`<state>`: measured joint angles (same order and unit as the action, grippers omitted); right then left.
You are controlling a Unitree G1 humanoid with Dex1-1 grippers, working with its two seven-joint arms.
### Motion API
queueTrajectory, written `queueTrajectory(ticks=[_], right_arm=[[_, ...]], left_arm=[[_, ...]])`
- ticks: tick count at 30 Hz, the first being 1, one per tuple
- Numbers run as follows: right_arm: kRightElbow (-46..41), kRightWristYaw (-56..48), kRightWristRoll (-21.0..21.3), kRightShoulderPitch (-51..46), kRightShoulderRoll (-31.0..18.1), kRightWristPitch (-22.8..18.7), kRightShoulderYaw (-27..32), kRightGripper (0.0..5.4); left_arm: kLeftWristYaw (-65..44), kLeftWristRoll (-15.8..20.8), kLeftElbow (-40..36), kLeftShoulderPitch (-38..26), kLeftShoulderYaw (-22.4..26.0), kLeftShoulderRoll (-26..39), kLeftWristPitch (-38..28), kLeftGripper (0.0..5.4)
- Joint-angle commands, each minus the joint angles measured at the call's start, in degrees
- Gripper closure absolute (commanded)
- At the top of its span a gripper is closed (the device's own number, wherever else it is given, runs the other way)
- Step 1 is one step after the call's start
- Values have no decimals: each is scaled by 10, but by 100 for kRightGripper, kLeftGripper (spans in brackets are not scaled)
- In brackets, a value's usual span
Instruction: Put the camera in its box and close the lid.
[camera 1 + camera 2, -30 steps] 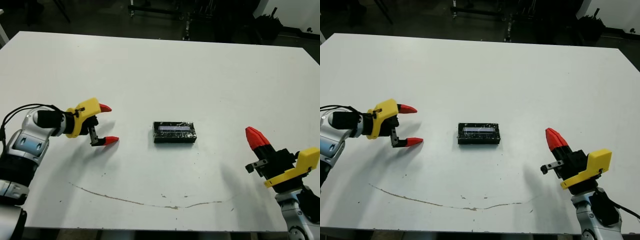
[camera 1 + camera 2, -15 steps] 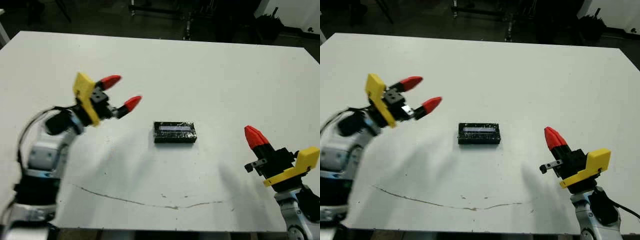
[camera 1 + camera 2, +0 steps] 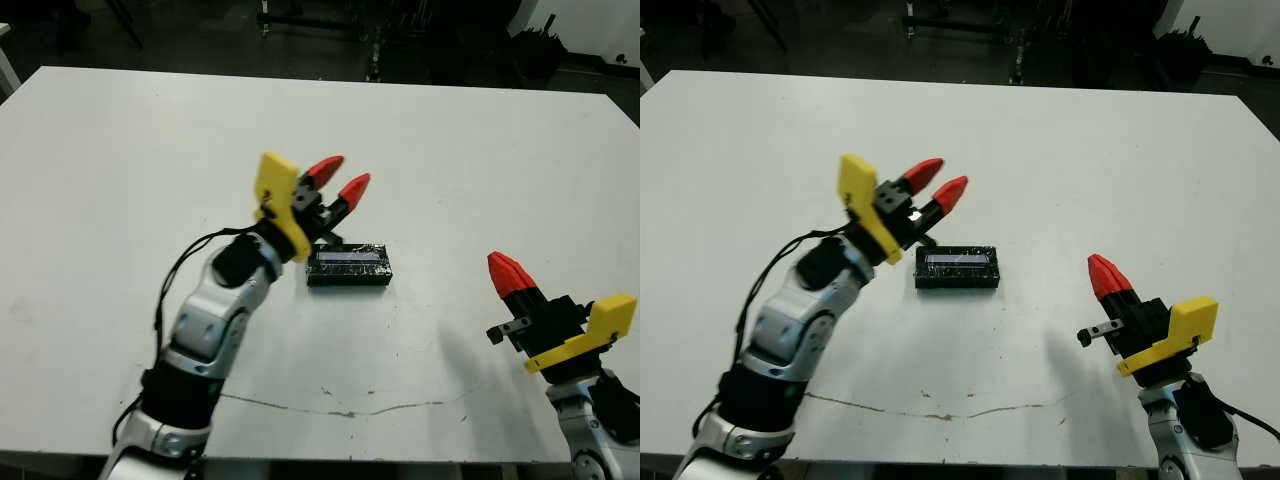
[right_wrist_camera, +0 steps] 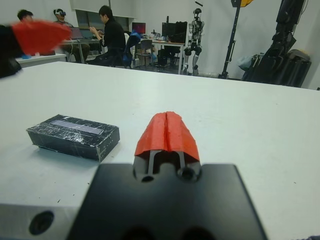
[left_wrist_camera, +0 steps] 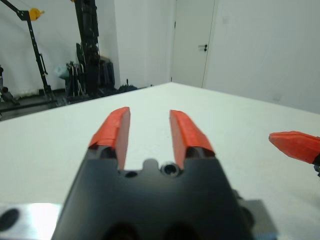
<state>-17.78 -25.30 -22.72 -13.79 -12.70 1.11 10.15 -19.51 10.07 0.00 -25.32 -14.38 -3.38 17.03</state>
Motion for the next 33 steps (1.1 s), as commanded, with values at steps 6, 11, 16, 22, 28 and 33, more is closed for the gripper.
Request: queueTrajectory(ticks=[6,11,16,22,28,33], right_arm=[[3,-3,1,-3,-1,8,1,540],[3,-5,-7,-2,1,6,1,540],[2,-3,-5,-3,-1,7,-1,540],[0,3,4,-3,0,7,-1,540],[-1,0,5,-4,-4,5,-2,540],[4,-3,4,-3,-2,12,-1,540]], left_arm=[[26,-41,71,2,-35,-21,79,519],[31,-50,75,28,-48,-18,113,538],[26,-47,70,46,-48,-9,150,538],[27,-36,72,57,-33,-7,192,538],[18,-26,58,66,-25,0,204,538],[-9,-11,-27,83,-17,26,175,538]])
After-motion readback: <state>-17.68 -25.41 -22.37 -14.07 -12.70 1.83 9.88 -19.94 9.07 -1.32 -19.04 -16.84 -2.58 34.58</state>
